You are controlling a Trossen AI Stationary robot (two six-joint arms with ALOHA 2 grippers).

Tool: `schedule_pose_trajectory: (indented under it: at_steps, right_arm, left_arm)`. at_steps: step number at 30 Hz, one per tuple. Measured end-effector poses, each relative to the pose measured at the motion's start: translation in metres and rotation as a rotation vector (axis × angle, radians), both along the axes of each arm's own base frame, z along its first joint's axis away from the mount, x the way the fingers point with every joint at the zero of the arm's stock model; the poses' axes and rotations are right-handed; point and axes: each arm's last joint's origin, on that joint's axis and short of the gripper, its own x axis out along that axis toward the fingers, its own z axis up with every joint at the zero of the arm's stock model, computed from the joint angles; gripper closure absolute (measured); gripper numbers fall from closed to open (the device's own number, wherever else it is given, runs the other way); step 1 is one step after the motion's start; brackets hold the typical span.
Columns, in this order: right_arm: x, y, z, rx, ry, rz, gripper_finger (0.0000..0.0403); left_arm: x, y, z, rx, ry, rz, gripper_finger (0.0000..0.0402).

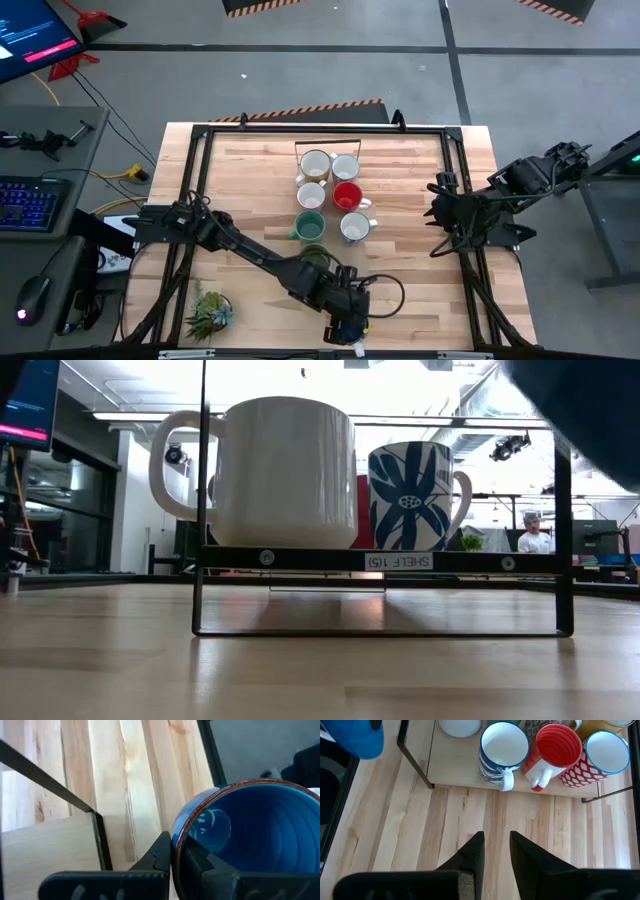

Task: Place coffee mugs
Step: Put the blue mug on the shelf

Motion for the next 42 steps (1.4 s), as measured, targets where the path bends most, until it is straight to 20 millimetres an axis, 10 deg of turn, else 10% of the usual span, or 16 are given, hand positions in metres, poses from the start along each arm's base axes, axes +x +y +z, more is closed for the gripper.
schedule_pose_trajectory:
  at_steps: [24,42]
  right_arm:
    - [0.0,0.0,0.0,-0.009,-0.001,0.013,0.0331]
    - [0.0,0.0,0.0,0.02,0.003,-0.019,0.0331]
  left_arm:
    - [-0.007,-0.025,-0.008,0.01,0.024,-0.009,0.0398]
    - [-0.005,0.009,-0.01,0.151,0.134,0.013,0.0398]
